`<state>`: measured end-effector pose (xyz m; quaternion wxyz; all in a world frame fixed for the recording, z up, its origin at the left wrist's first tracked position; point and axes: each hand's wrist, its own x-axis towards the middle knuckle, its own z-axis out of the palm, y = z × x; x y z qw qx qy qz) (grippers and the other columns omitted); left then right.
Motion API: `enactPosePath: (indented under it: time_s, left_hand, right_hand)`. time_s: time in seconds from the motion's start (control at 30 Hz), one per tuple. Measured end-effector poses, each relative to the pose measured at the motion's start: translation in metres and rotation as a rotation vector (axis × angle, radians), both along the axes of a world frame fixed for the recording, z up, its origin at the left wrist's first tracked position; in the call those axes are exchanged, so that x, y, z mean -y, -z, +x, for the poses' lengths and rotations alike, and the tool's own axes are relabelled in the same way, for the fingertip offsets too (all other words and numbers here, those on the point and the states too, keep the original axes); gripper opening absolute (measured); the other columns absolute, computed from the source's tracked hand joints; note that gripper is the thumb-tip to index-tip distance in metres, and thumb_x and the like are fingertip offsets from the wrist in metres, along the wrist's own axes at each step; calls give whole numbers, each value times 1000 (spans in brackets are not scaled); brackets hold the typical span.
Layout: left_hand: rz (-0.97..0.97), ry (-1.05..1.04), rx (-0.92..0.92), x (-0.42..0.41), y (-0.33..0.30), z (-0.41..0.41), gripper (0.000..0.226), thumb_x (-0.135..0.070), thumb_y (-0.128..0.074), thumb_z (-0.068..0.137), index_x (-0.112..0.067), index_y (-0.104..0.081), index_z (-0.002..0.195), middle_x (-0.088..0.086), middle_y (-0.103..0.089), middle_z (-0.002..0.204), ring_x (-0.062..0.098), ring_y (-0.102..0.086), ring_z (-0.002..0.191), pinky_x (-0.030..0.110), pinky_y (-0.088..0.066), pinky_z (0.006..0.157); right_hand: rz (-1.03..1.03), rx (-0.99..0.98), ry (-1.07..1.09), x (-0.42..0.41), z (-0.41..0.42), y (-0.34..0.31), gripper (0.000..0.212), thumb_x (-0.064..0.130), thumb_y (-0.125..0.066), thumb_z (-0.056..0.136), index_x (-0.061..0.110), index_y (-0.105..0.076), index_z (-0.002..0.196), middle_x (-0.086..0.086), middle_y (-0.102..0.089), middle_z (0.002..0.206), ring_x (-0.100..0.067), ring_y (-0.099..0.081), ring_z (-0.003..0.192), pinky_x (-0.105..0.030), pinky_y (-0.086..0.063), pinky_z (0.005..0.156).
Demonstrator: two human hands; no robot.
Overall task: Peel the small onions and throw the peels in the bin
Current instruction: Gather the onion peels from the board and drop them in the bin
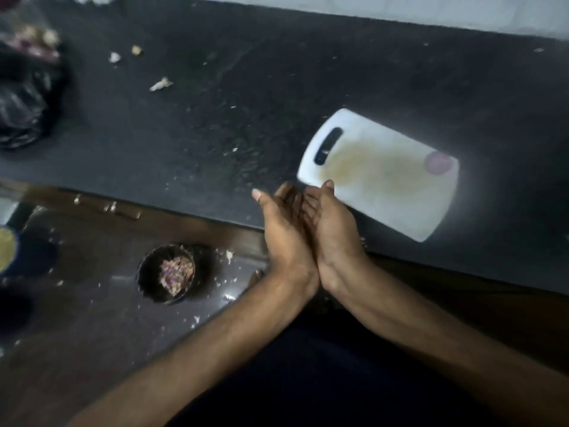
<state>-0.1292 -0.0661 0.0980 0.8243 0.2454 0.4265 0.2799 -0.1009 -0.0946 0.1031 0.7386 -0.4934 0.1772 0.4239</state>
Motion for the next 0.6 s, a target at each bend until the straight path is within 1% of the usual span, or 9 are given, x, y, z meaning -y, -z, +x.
enactPosePath:
  time_s: [0.07, 0.17, 0.23, 0.3, 0.33, 0.37, 0.47, 0.53, 0.6]
  left_hand:
    - [17, 116, -32, 8, 0, 13, 77, -66, -22, 102, -5, -53, 136, 22, -64, 132, 30, -64, 122, 39, -48, 108]
    - [29, 261, -70, 14, -3, 38, 75, -65, -21, 102, -7, -51, 139, 16, -61, 137, 24, -61, 125, 28, -49, 99]
    - [44, 352, -90, 17, -4, 58, 74, -63, -20, 103, -7, -51, 141, 12, -60, 139, 21, -60, 125, 24, -49, 93]
    - [56, 431, -96, 19, -5, 76, 73, -64, -21, 103, -9, -52, 140, 9, -61, 138, 16, -62, 120, 25, -49, 91]
    - [55, 460, -99, 19, -4, 83, 73, -65, -21, 102, -10, -53, 139, 8, -61, 138, 13, -62, 117, 26, -47, 93]
    - [60, 492, -109, 19, -3, 90, 72, -65, -21, 102, -11, -54, 138, 8, -61, 138, 12, -62, 116, 27, -46, 95]
    - [88, 567, -130, 12, -1, 109, 72, -64, -22, 102, -10, -57, 134, 10, -63, 135, 17, -61, 122, 30, -43, 106]
    - [92, 605, -154, 7, -1, 120, 72, -65, -24, 102, -9, -58, 132, 11, -64, 132, 20, -61, 123, 33, -42, 110]
    - [97, 632, -171, 2, -1, 129, 71, -65, -25, 102, -9, -59, 130, 11, -66, 129, 20, -63, 121, 35, -42, 112]
  right_hand:
    - [12, -14, 80, 14, 11, -1, 43, 44, -45, 107, 9, -70, 108, -11, -77, 109, -14, -77, 93, -25, -56, 77]
    - [9, -12, 227, 26, 32, -4, 44, 41, -46, 107, 5, -69, 115, -14, -76, 117, -20, -75, 105, -29, -56, 87]
    - [16, 7, 298, 32, 49, -7, 42, 39, -45, 108, 6, -69, 116, -12, -77, 114, -18, -74, 104, -28, -55, 87]
    - [-4, 23, 359, 38, 65, -9, 42, 42, -43, 108, 10, -70, 112, -9, -78, 107, -12, -74, 96, -24, -55, 81]
    - [-32, 30, 380, 40, 72, -10, 44, 43, -41, 109, 9, -69, 111, -8, -78, 105, -9, -73, 92, -21, -53, 77]
    - [-58, 37, 403, 42, 79, -9, 44, 43, -40, 109, 8, -68, 110, -6, -77, 106, -7, -71, 93, -19, -52, 77]
    - [-87, 48, 473, 41, 95, -1, 39, 41, -42, 110, 12, -67, 105, -5, -74, 109, -12, -69, 108, -20, -51, 83]
    - [-86, 44, 512, 38, 102, 3, 38, 39, -42, 110, 11, -67, 102, -5, -74, 108, -13, -69, 107, -20, -51, 84]
    - [-76, 49, 547, 35, 109, 6, 38, 38, -41, 110, 11, -67, 102, -5, -75, 107, -13, -70, 107, -20, -52, 86]
